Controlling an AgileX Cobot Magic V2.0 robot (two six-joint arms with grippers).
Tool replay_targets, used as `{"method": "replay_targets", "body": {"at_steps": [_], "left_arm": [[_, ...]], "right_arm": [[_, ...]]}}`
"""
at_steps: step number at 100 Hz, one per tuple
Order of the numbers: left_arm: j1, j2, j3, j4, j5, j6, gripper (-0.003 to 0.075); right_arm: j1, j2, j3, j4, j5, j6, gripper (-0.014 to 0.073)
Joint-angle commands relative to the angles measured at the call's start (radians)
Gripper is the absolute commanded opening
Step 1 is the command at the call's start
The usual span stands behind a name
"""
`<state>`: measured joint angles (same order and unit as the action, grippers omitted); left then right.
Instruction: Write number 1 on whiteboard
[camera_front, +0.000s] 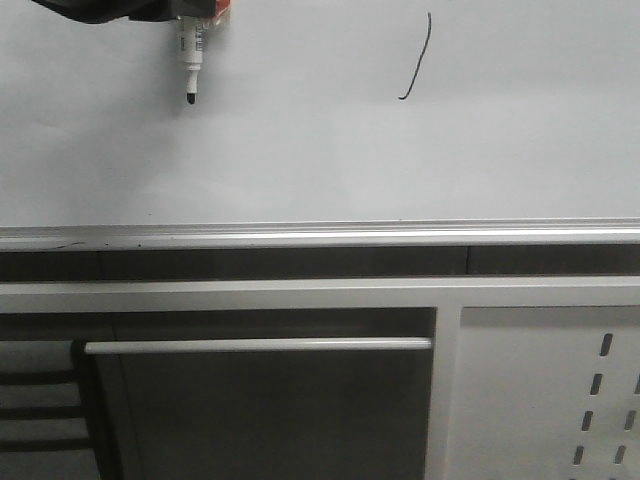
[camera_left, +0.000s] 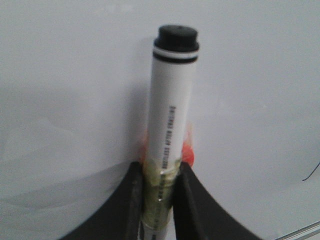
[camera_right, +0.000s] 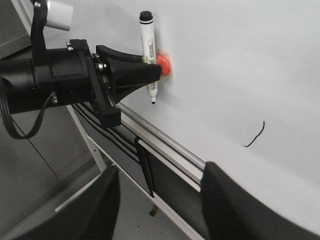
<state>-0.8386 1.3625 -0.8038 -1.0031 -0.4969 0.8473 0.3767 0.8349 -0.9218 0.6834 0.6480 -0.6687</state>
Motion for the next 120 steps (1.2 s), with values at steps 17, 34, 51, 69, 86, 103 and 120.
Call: {"method": "replay_targets", "body": {"at_steps": [17,34,51,69,86,103,120], "left_arm": [[0.024,-0.005,-0.045,0.025,-0.113,-0.011,0.0144],[0.024,-0.008,-0.045,0.016,-0.105,-0.011,0.0388],[0.024,-0.030,-0.043,0.014,-0.063,-0.011,0.0488],[0.024,-0.114,-0.024,-0.058,0.031,0.111,0.0488],[0.024,-0.266,0.062,-0.179,0.009,0.254,0.0488],[0.024,-0.461,0.130,-0.185,0.077,0.272,0.0462],[0.024,-0.631,0.166,-0.185,0.229,0.301,0.0265]], "right_arm": [[-0.003,-0.010,-0.032,0.017,-0.058,-0.003,0.0332],[-0.003,-0.010,-0.032,0.017,-0.058,-0.003,0.0332],[-0.003,-0.010,-0.032,0.010,-0.061,-0.003,0.0332],[-0.003,-0.014,-0.032,-0.019,-0.055,-0.003,0.0332],[-0.003,-0.028,-0.032,-0.130,-0.064,0.088,0.0332],[-0.069,-0.032,-0.032,-0.170,-0.045,0.201,0.0330],[-0.184,-0.101,-0.003,-0.170,-0.035,0.278,0.0092]]}}
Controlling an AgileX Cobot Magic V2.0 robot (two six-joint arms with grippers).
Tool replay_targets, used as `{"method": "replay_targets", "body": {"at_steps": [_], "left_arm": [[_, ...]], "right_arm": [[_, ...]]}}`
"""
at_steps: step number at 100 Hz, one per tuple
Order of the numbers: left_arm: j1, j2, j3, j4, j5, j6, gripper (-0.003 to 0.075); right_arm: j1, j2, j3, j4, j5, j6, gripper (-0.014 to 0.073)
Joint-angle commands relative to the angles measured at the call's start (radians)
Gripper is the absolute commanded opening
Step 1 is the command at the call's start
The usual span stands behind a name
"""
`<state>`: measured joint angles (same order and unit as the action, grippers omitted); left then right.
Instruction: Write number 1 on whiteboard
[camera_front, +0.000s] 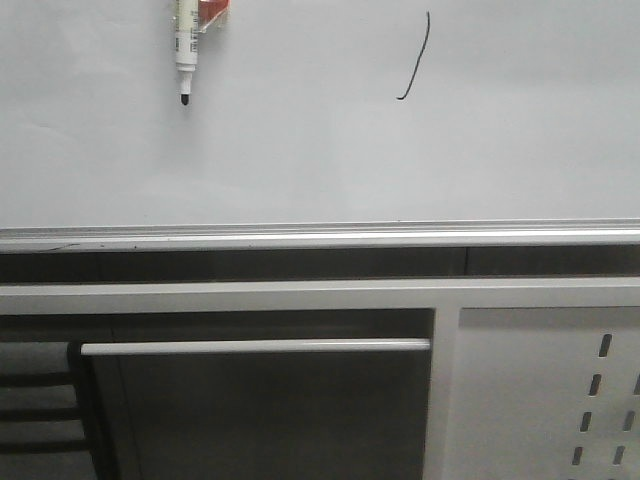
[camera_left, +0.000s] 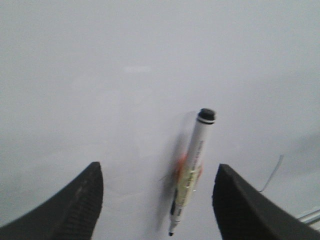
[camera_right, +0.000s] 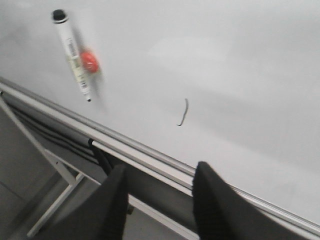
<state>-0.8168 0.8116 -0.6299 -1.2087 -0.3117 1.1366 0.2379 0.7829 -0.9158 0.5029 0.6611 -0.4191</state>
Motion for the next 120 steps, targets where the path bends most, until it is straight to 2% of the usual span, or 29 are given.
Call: {"method": "replay_targets", "body": {"at_steps": [1,3,6,8,11,36,60,81,120], "left_arm": [[0.002,-0.086,-0.006,0.020,0.049,0.012,0.0230],[0.002,-0.104,0.001,0.020,0.054,0.012,0.0194],[0.002,-0.133,0.016,0.020,0.057,0.012,0.0095],[0.002,-0.144,0.023,0.020,0.057,0.012,0.0033],[0.002,-0.172,0.043,0.022,0.059,0.012,-0.0018],[0.002,-0.356,0.227,-0.008,0.106,0.017,-0.0020],[0.002,-0.559,0.378,-0.006,0.183,0.017,-0.0020],[0.000,-0.653,0.412,-0.027,0.190,0.017,-0.0020],[0.000,-0.654,0.412,-0.027,0.189,0.017,-0.0020]], "right_arm": [[-0.053,-0.054,-0.004,0.010,-0.048,0.028,0.0055],[-0.060,-0.070,0.006,0.010,-0.048,0.028,-0.0001],[-0.075,-0.093,0.019,0.010,-0.053,0.028,-0.0074],[-0.083,-0.119,0.036,0.008,-0.055,0.028,-0.0064],[-0.093,-0.147,0.054,0.005,-0.063,0.028,-0.0060],[-0.100,-0.474,0.286,-0.004,-0.182,-0.002,-0.0064],[-0.100,-0.818,0.506,0.000,-0.172,-0.010,-0.0064],[-0.100,-0.769,0.531,0.022,-0.146,-0.007,-0.0064],[-0.100,-0.769,0.531,0.027,-0.148,-0.007,-0.0064]]}}
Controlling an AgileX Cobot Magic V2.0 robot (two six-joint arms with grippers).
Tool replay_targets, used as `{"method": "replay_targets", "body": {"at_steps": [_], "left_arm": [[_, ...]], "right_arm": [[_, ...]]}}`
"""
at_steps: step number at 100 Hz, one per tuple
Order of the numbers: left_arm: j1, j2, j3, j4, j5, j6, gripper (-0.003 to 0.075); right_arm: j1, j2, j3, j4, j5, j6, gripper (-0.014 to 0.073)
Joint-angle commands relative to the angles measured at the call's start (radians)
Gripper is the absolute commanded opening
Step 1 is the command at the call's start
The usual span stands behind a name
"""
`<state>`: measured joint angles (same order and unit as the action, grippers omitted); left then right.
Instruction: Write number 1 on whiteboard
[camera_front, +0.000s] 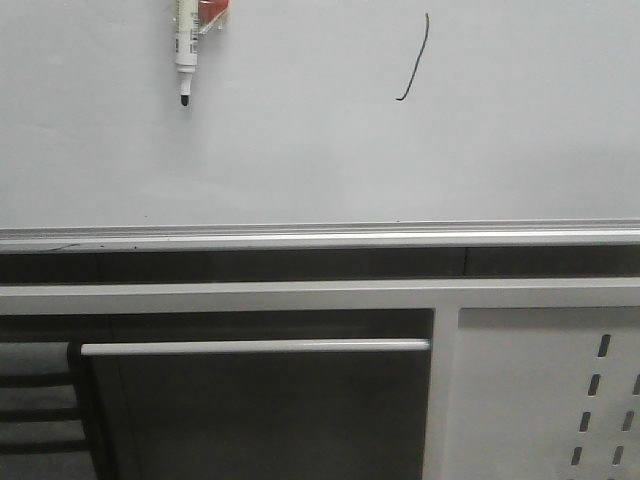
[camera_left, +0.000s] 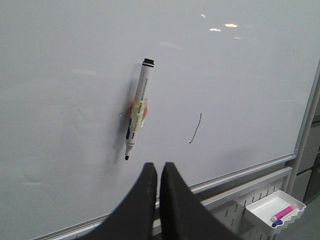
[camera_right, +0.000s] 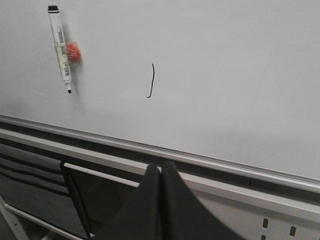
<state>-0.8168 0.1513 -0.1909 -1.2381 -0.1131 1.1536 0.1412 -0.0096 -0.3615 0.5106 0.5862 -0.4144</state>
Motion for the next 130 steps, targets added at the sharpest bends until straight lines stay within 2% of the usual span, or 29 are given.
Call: {"method": "replay_targets", "body": {"at_steps": [1,61,75,80,86,94,105,109,116,130], "left_arm": [[0.000,0.006,-0.027,0.002,-0.010,0.000,-0.0020],[0.000,0.006,-0.027,0.002,-0.010,0.000,-0.0020],[0.000,0.011,-0.023,0.035,-0.078,-0.006,-0.0020],[0.012,0.022,-0.018,0.160,-0.105,-0.069,-0.0020],[0.055,0.034,-0.007,0.334,-0.143,-0.240,-0.0020],[0.165,0.046,0.012,0.554,-0.153,-0.451,-0.0020],[0.343,0.045,0.032,0.864,-0.093,-0.772,-0.0020],[0.393,0.041,0.042,0.931,-0.068,-0.879,-0.0020],[0.468,0.010,0.058,1.029,-0.018,-0.981,-0.0020],[0.597,-0.081,0.108,1.082,0.041,-1.032,-0.0020]], "right_arm": [[-0.004,0.024,-0.023,0.019,-0.073,-0.012,-0.0064],[-0.004,0.024,-0.023,0.019,-0.073,-0.012,-0.0064],[-0.004,0.024,-0.023,0.019,-0.073,-0.012,-0.0064],[-0.004,0.024,-0.023,0.019,-0.073,-0.012,-0.0064],[-0.004,0.024,-0.023,0.019,-0.073,-0.012,-0.0064],[-0.004,0.024,-0.023,0.019,-0.073,-0.012,-0.0064],[-0.004,0.024,-0.023,0.019,-0.073,-0.012,-0.0064],[-0.004,0.024,-0.023,0.019,-0.073,-0.012,-0.0064],[-0.004,0.024,-0.023,0.019,-0.073,-0.012,-0.0064],[-0.004,0.024,-0.023,0.019,-0.073,-0.012,-0.0064]]}}
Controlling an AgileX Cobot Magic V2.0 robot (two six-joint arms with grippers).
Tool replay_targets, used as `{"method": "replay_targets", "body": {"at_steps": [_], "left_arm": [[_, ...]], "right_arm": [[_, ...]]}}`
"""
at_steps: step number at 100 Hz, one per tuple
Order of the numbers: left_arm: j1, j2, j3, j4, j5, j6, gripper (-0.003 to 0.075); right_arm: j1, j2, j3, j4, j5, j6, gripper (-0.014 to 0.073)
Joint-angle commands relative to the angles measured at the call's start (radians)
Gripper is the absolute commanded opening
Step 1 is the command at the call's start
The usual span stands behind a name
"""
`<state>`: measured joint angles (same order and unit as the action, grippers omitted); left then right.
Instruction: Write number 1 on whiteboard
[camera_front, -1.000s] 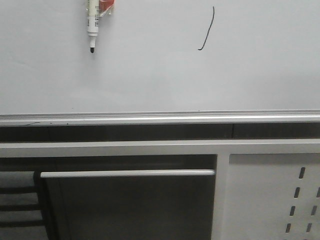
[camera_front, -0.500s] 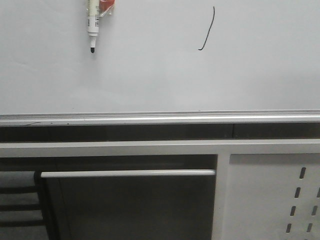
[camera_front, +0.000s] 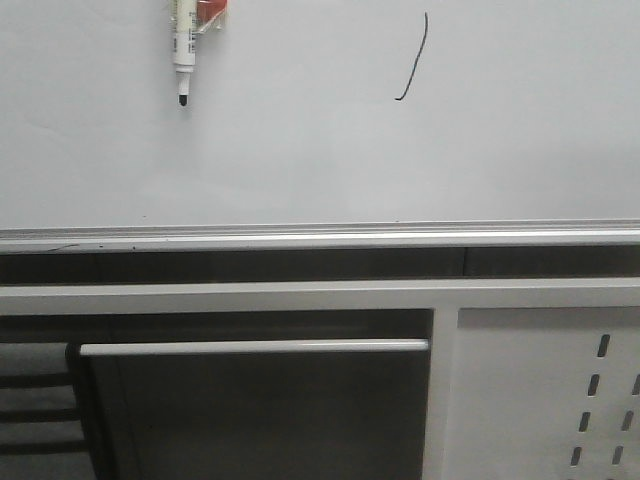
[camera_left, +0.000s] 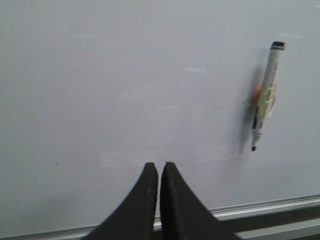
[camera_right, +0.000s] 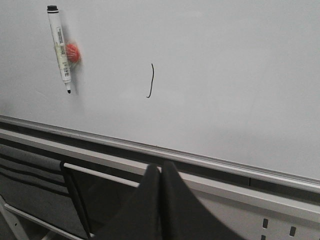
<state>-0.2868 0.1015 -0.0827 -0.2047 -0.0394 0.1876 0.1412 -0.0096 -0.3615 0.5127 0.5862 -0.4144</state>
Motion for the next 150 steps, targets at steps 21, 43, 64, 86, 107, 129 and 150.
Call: {"method": "replay_targets", "body": {"at_steps": [21,43,64,86,107,129,150], "left_arm": [[0.175,-0.129,0.104,0.086,-0.038,-0.125,-0.0020],[0.179,-0.129,0.130,0.093,-0.001,-0.146,-0.0020],[0.179,-0.127,0.127,0.095,0.014,-0.146,-0.0020],[0.179,-0.127,0.127,0.095,0.014,-0.146,-0.0020],[0.179,-0.127,0.127,0.095,0.014,-0.146,-0.0020],[0.179,-0.127,0.127,0.095,0.014,-0.146,-0.0020],[0.179,-0.127,0.127,0.095,0.014,-0.146,-0.0020]], "right_arm": [[-0.004,0.024,-0.023,0.017,-0.073,-0.012,-0.0064],[-0.004,0.024,-0.023,0.017,-0.073,-0.012,-0.0064],[-0.004,0.024,-0.023,0.017,-0.073,-0.012,-0.0064],[-0.004,0.024,-0.023,0.017,-0.073,-0.012,-0.0064],[-0.004,0.024,-0.023,0.017,-0.073,-0.012,-0.0064],[-0.004,0.024,-0.023,0.017,-0.073,-0.012,-0.0064],[-0.008,0.029,0.005,-0.057,-0.182,-0.016,-0.0064]]}}
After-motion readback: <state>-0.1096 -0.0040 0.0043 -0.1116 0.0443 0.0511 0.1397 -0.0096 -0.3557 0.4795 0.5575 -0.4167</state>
